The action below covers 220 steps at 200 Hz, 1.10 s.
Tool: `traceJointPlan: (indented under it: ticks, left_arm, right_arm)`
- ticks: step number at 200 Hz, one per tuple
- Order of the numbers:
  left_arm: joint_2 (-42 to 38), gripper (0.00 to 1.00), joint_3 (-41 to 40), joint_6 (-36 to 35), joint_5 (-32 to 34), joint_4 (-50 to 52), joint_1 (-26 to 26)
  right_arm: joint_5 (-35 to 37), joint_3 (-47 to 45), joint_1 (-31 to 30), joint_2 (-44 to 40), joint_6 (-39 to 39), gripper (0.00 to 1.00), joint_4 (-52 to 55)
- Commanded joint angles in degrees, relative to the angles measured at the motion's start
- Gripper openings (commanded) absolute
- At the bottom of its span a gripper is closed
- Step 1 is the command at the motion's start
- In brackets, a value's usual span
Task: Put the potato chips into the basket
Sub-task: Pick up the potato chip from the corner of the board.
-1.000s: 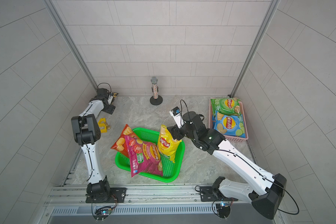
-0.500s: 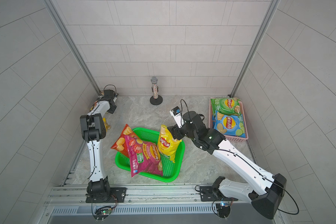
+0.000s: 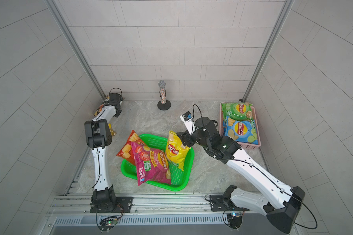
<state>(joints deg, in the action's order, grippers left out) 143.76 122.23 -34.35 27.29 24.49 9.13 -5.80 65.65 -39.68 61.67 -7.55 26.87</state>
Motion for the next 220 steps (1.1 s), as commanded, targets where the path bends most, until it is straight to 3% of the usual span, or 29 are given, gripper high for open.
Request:
traceJointPlan:
  ticks: [1,13,73,133,220]
  left_arm:
    - [-3.94,0.07,-0.68,-0.32,1.35,-0.76,-0.14]
    - [-4.95,0.00,-0.86,-0.49,1.42,-0.85,-0.16]
    - [-12.58,0.00,-2.44,-1.63,0.55,-0.82,-0.29]
    - [-23.34,0.00,-2.26,0.94,-4.90,5.41,-1.60]
    - [-48.48,0.00,-9.69,9.46,-32.35,22.73,-5.80]
  right_arm:
    - [-0.25,-0.82,0.19,-1.06,0.06,0.74,-0.25]
    - [-0.29,-0.89,0.18,-1.35,-0.09,0.74,-0.37]
    - [-0.81,-2.46,0.18,-3.79,-2.95,0.74,-2.71]
    - [-5.07,-3.29,0.22,-3.33,-12.82,0.70,-7.75]
    - [-14.33,-5.46,-0.96,-0.89,-31.05,0.67,-25.78]
